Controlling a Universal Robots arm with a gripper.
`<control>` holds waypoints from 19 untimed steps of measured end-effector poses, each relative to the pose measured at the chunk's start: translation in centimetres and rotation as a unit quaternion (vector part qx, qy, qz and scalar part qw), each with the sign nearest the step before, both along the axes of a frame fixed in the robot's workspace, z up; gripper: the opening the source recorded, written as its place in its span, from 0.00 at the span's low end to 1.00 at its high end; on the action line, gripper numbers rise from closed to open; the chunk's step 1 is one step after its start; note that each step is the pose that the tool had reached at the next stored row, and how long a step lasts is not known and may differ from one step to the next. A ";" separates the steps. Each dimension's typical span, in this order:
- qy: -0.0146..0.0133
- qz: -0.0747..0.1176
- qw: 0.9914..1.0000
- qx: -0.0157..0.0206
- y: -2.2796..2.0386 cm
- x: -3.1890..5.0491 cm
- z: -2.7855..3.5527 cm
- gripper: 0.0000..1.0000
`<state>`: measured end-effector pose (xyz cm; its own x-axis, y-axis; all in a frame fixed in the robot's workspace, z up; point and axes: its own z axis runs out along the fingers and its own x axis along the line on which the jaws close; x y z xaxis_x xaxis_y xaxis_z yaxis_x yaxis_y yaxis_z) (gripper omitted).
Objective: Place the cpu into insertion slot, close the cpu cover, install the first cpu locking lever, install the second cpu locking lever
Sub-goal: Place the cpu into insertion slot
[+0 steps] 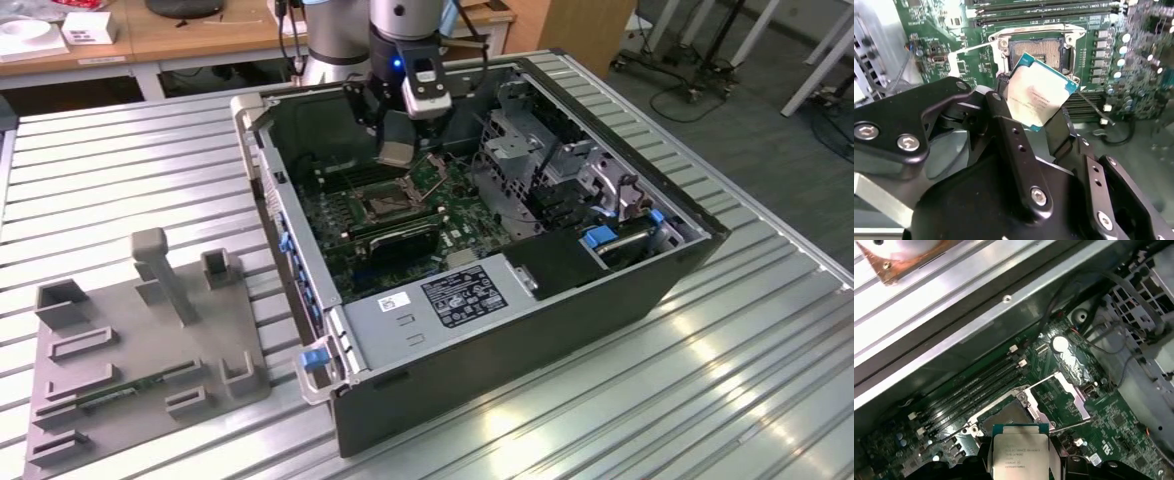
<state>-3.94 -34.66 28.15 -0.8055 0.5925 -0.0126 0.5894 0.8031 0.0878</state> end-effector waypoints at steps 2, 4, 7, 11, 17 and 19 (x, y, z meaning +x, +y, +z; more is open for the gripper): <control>0.000 -0.018 1.000 0.000 0.00 0.00 -0.03 0.54; 0.000 -0.036 0.999 0.000 0.00 0.00 -0.06 0.54; 0.000 -0.062 0.998 0.000 0.00 0.00 -0.08 0.54; 0.000 -0.064 0.998 0.000 0.00 0.00 -0.09 0.54; 0.000 -0.079 0.997 0.000 0.01 0.00 -0.10 0.54; 0.000 -0.097 0.995 0.000 0.01 0.00 -0.11 0.54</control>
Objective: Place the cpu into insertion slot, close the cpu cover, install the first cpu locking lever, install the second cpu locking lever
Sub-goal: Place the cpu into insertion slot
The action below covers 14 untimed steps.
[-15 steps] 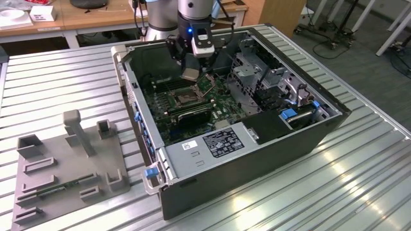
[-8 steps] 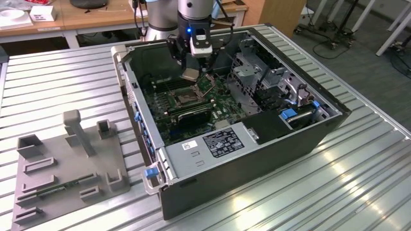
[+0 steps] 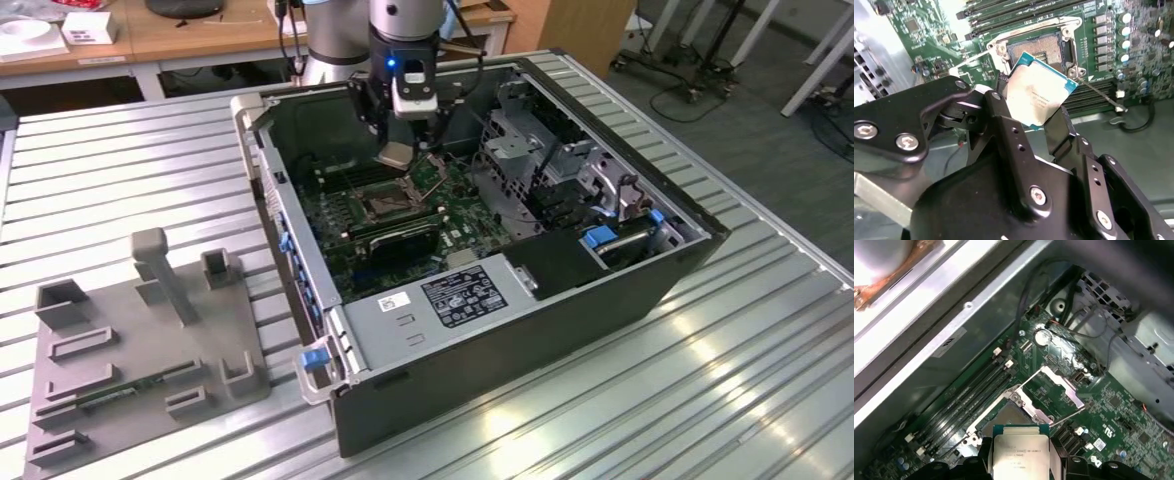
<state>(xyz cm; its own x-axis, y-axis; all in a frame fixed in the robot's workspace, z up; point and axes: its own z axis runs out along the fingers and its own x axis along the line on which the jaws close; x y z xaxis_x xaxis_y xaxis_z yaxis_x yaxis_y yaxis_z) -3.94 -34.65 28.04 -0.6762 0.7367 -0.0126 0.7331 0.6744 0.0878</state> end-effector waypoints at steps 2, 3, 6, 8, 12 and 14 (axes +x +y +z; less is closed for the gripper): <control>0.000 -0.019 1.000 0.000 0.00 0.00 -0.02 0.54; 0.000 -0.028 1.000 0.000 0.00 0.00 -0.03 0.54; 0.000 -0.055 0.999 0.000 0.00 0.00 -0.05 0.54; 0.000 -0.073 0.997 0.000 0.00 0.00 -0.07 0.54; 0.000 -0.109 0.994 0.000 0.00 0.00 -0.10 0.54; 0.000 -0.127 0.992 0.000 0.00 0.00 -0.12 0.54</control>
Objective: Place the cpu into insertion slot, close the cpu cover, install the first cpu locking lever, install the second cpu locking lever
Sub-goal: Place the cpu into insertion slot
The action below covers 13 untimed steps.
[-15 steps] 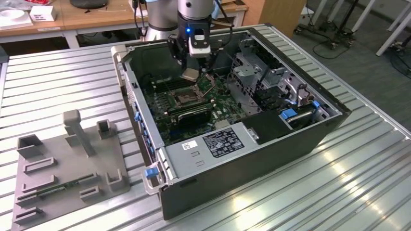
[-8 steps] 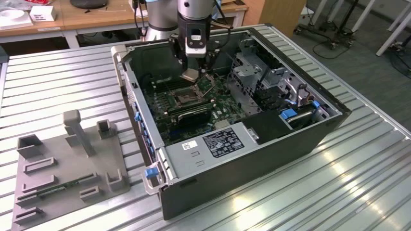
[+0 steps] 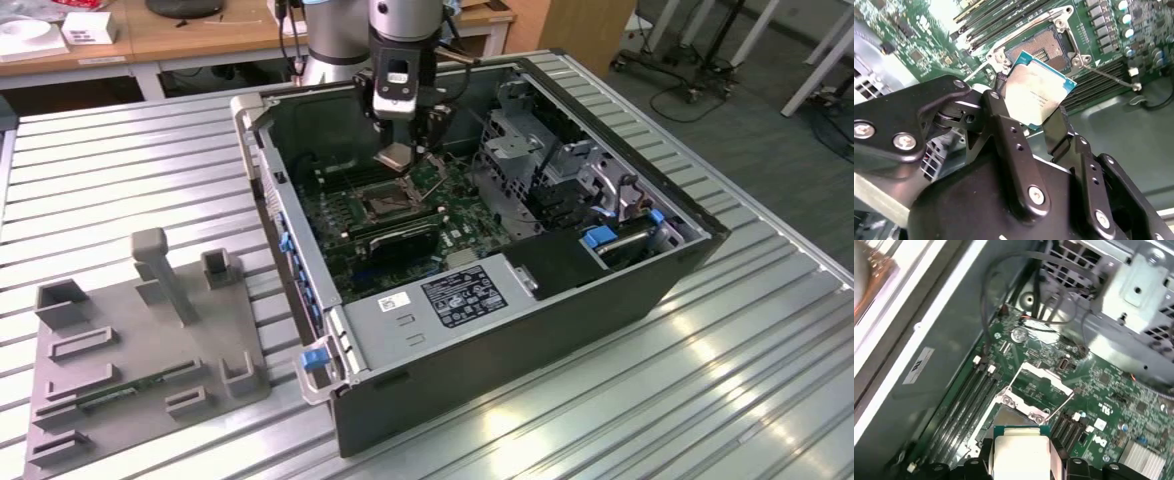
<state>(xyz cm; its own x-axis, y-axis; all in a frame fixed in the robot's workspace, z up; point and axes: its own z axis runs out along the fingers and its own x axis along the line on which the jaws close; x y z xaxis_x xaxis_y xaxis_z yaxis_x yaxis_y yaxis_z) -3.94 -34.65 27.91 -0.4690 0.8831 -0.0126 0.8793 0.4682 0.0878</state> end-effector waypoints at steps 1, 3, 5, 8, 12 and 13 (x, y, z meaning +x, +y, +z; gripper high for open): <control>0.000 -0.010 1.000 0.000 0.00 0.00 -0.01 0.54; 0.000 -0.028 1.000 0.000 0.00 0.00 -0.03 0.54; 0.000 -0.046 0.999 0.000 0.00 0.00 -0.04 0.54; 0.000 -0.073 0.997 0.000 0.00 0.00 -0.07 0.54; 0.000 -0.109 0.994 0.000 0.00 0.00 -0.11 0.54; 0.000 -0.118 0.993 0.000 0.00 0.00 -0.12 0.54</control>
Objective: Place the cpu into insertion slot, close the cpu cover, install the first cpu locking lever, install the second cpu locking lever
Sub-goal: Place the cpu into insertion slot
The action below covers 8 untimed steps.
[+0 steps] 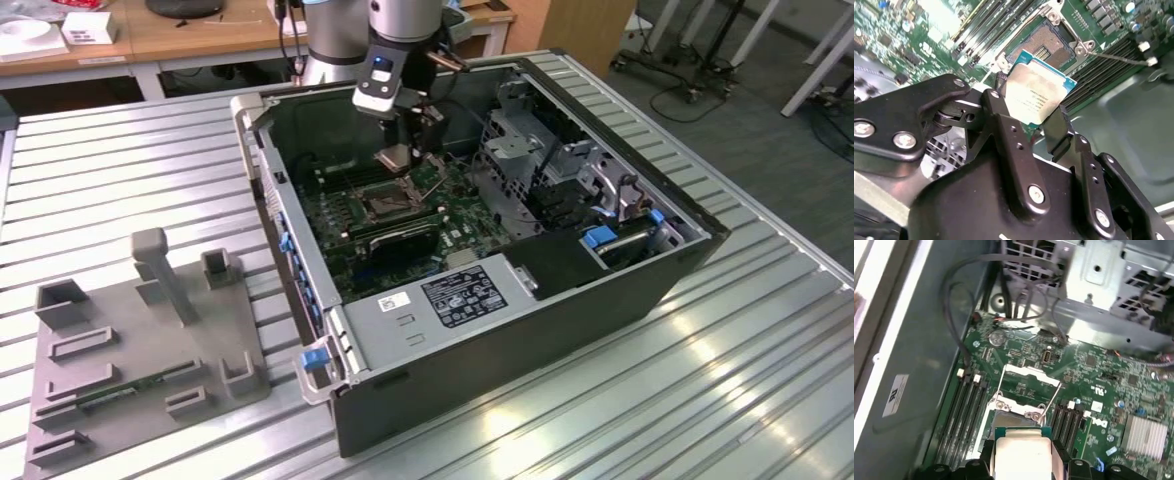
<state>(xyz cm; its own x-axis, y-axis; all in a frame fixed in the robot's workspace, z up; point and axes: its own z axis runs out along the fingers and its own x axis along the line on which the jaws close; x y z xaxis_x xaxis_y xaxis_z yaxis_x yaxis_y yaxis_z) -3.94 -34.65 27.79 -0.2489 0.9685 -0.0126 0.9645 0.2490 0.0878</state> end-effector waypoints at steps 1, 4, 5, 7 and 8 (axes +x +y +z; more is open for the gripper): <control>0.000 -0.010 1.000 0.000 0.00 0.00 -0.01 0.54; 0.000 -0.030 1.000 0.000 0.02 -0.01 -0.01 0.54; 0.000 -0.030 1.000 0.000 0.02 -0.01 -0.02 0.54; 0.000 -0.030 1.000 0.000 0.01 -0.01 -0.02 0.54; 0.000 -0.030 1.000 0.000 0.02 -0.01 -0.02 0.54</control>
<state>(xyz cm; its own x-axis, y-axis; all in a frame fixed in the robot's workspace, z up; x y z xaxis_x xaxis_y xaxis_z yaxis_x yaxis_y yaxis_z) -3.95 -34.63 27.77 -0.1905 0.9816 -0.0126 0.9777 0.1909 0.0877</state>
